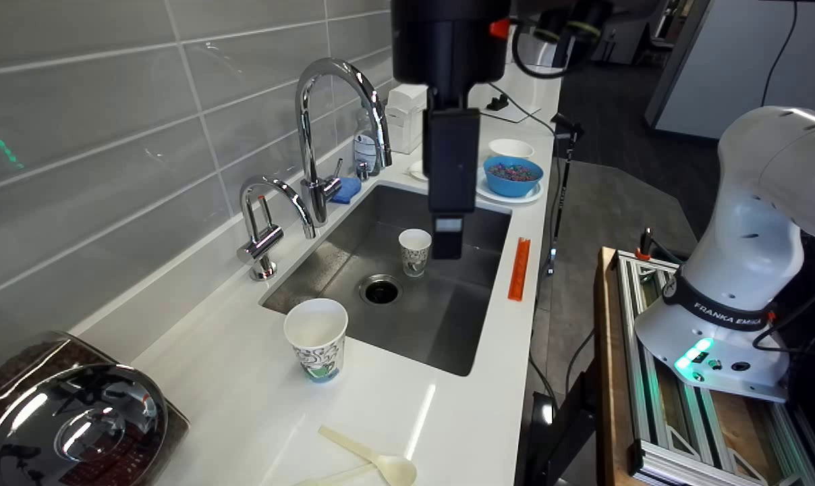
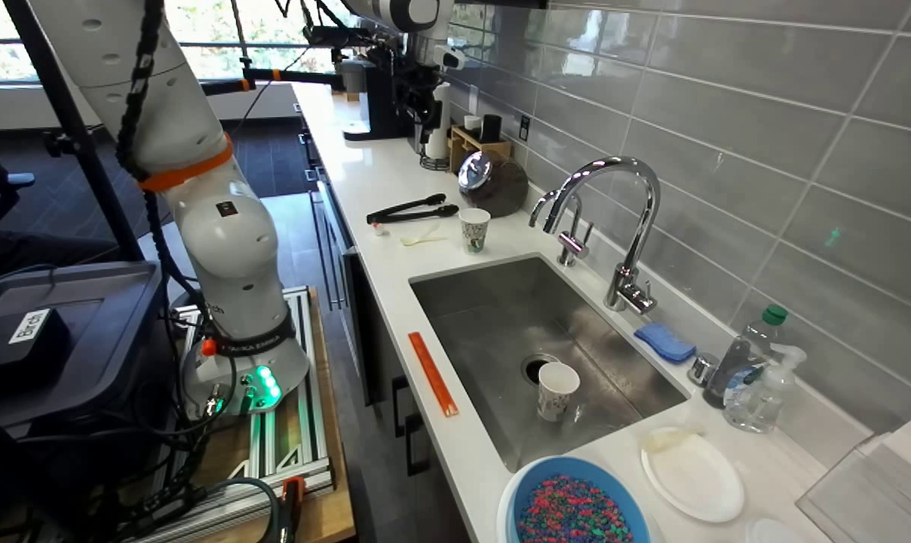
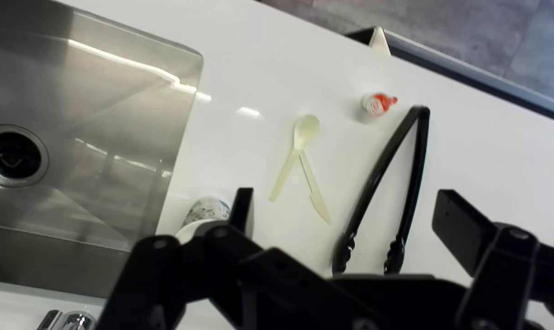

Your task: Pick up the white spoon and put it on the plate on the opposite side of the sink

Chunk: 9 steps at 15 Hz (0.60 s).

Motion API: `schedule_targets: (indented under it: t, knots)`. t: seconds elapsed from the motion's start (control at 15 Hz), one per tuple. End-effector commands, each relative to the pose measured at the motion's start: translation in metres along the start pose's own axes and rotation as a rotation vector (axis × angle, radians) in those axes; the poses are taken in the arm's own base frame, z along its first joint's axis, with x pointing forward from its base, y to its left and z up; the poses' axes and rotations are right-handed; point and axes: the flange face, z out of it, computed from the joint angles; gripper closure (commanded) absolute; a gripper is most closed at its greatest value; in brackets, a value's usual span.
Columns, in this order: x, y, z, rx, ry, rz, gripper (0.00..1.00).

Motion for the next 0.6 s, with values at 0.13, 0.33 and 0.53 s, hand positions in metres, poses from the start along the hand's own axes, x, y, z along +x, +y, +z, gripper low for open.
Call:
schedule_targets:
  t: [0.13, 0.33, 0.53]
  knots:
    - [0.012, -0.015, 0.037, -0.003, 0.160, 0.085, 0.00]
    - [0.015, -0.016, 0.052, -0.034, 0.191, 0.094, 0.00]
    - [0.017, -0.014, 0.049, -0.026, 0.170, 0.079, 0.00]
